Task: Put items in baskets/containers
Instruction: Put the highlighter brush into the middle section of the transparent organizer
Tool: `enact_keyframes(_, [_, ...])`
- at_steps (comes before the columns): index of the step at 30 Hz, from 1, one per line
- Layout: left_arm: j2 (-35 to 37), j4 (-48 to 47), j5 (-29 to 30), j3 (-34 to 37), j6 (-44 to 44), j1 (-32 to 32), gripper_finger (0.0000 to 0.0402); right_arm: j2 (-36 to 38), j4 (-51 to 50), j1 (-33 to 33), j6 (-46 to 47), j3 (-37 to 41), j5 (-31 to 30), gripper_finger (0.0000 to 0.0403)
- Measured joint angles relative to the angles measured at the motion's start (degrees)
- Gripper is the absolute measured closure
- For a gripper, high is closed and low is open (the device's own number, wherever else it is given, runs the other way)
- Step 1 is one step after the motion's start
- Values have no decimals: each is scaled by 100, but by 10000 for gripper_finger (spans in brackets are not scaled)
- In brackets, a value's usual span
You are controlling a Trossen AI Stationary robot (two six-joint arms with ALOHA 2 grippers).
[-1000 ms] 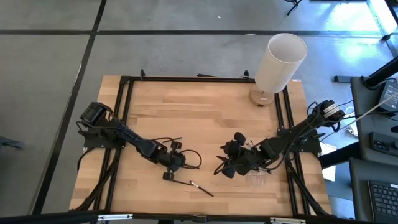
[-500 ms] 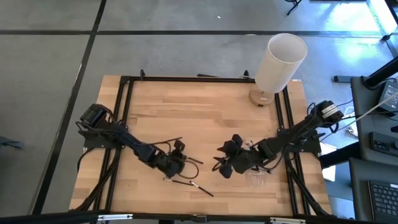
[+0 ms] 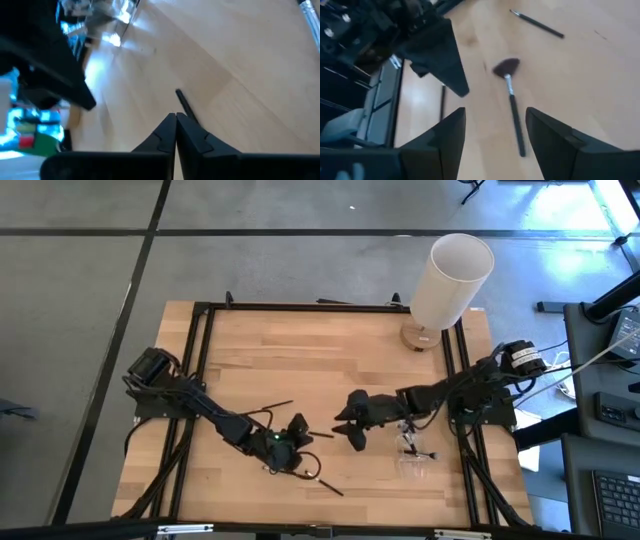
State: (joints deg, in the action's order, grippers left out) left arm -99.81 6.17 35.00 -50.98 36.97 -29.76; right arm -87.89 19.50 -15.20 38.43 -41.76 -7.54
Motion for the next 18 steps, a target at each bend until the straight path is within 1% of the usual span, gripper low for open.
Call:
enact_keyframes(2, [2, -218, -24, -2, -482, 63, 391, -10, -59, 40, -108, 2, 7, 197])
enact_keyframes(6, [2, -764, -145, -1, -1645, 291, 382, -80, -116, 170, -647, -32, 71, 197])
enact_keyframes(10, [2, -1119, -379, -1, -2567, 511, 367, -539, -252, 392, -841, -326, 312, 197])
enact_keyframes(13, [2, -1319, -241, -2, -3026, 589, 356, -1144, -678, 495, -1137, -905, 461, 197])
enact_keyframes(15, [34, -1319, -71, -2, -3348, 618, 350, -1577, -1248, 517, -1386, -1425, 477, 197])
enact_keyframes(18, [290, -1202, 101, -4, -3734, 630, 344, -2142, -2164, 520, -1769, -2228, 475, 197])
